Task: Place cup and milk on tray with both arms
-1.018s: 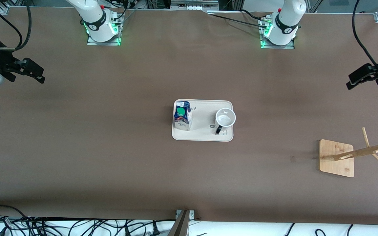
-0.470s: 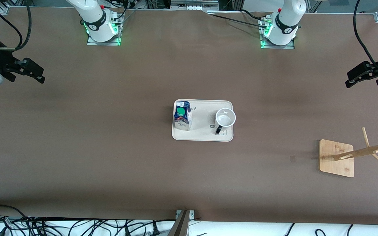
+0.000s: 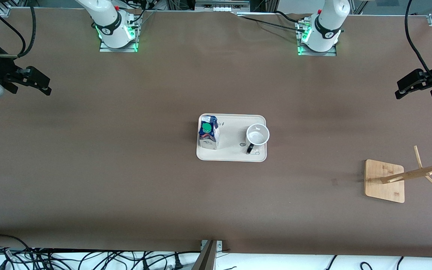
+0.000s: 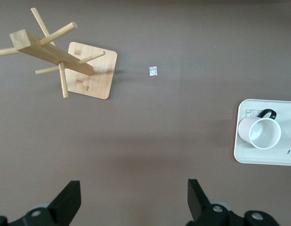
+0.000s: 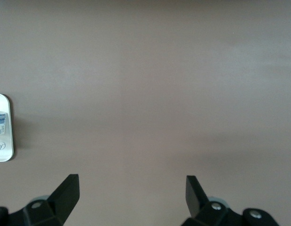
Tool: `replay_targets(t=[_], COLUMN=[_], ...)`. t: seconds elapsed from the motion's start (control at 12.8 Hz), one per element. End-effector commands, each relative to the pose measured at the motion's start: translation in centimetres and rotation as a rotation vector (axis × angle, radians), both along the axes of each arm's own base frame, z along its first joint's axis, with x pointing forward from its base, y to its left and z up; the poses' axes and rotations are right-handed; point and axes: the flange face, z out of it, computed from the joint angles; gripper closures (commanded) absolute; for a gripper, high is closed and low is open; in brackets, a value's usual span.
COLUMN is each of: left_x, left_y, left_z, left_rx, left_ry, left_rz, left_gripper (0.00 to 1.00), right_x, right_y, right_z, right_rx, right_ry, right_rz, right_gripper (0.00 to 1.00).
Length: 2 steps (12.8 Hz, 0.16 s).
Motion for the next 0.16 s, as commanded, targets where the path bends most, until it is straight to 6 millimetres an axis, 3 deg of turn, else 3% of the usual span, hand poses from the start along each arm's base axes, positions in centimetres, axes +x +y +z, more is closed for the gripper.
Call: replay_targets(t=[0.0, 0.08], left_x=[-0.20, -0.22], left_y=[-0.07, -0.07], left_z=[0.94, 0.93], left_rx=[0.020, 0.020], left_ry=[0.003, 0.005], left_rz=[-0.016, -0.016], left_gripper=[0.00, 0.00], right_x=[-0.03, -0.07], right_y=[-0.04, -0.10], right_z=[0.54, 0.63], right_rx=[0.014, 0.008], right_ry=[0.000, -0.002], right_rz=[-0.001, 0.002], right_gripper=[0.00, 0.00])
